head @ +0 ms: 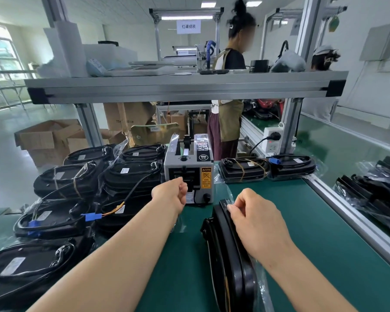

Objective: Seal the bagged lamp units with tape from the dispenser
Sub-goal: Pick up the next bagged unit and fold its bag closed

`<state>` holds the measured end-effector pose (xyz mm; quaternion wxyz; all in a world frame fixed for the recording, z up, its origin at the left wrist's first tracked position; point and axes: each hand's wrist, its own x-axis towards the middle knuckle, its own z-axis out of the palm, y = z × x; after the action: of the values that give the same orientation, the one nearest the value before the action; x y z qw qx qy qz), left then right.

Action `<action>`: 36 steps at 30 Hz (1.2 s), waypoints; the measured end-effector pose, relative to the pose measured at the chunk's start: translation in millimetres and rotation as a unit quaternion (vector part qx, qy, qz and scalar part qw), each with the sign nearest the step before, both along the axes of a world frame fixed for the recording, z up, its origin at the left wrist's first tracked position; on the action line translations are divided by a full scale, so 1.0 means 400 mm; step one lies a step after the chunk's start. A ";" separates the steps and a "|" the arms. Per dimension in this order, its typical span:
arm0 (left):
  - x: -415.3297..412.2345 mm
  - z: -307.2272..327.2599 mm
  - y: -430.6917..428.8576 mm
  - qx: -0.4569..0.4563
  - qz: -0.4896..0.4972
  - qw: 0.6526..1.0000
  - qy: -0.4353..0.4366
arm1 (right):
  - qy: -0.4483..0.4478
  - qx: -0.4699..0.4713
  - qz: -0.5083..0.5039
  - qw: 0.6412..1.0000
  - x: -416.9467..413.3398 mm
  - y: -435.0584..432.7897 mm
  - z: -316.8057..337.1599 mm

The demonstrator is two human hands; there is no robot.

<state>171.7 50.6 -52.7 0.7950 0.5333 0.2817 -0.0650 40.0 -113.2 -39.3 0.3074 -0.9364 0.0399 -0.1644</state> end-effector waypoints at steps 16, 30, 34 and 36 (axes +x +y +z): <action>0.029 -0.002 -0.043 -0.071 0.132 0.988 -0.031 | -0.012 0.058 0.010 0.998 0.008 -0.009 -0.018; -0.195 0.067 -0.028 0.166 -0.340 0.901 -0.211 | 0.028 0.126 0.004 0.992 -0.002 -0.015 -0.020; -0.181 0.089 -0.038 0.217 -0.368 0.880 -0.209 | 0.025 0.120 0.003 0.993 0.000 -0.008 -0.020; -0.172 0.095 -0.043 0.235 -0.373 0.874 -0.205 | 0.023 0.116 0.001 0.993 0.003 -0.006 -0.022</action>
<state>102.9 33.3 -14.7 0.6031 0.7712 -0.1005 -0.1774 41.1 -115.8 -47.9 0.4127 -0.8982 0.0643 -0.1368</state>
